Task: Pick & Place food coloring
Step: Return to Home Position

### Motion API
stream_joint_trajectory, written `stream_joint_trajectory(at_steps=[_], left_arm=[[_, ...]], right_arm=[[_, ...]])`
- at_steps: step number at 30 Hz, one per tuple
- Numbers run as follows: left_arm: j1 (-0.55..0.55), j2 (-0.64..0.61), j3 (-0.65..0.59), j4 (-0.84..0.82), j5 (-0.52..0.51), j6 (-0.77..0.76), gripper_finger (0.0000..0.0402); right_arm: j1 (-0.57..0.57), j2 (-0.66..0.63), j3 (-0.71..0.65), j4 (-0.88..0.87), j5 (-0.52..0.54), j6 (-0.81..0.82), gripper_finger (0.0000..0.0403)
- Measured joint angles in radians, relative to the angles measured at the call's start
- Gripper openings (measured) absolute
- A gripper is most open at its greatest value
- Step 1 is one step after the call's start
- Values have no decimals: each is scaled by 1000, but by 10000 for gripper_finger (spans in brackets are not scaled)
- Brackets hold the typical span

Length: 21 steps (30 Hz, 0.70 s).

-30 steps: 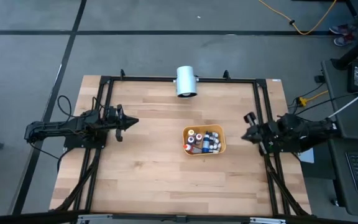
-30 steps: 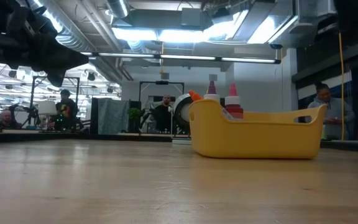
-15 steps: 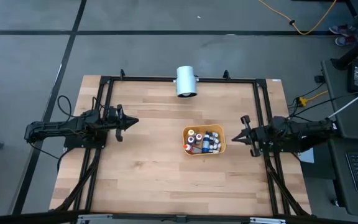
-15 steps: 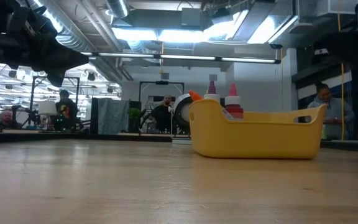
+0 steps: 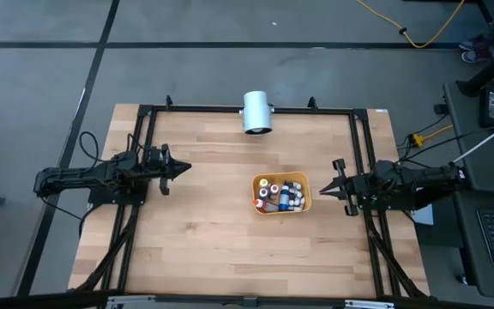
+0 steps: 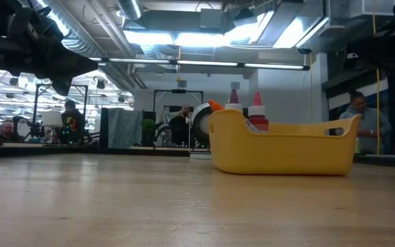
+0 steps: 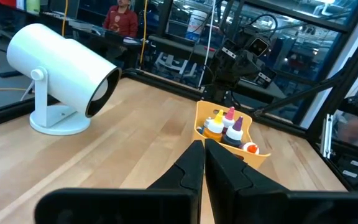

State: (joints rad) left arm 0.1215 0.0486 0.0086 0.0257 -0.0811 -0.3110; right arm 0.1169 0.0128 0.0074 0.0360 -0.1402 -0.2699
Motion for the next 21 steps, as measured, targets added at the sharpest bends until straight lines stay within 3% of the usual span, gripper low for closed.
stream_joint_trajectory(at_steps=[21], left_arm=[[0,0,0,0,-1,0,12]], right_arm=[[0,0,0,0,0,0,25]])
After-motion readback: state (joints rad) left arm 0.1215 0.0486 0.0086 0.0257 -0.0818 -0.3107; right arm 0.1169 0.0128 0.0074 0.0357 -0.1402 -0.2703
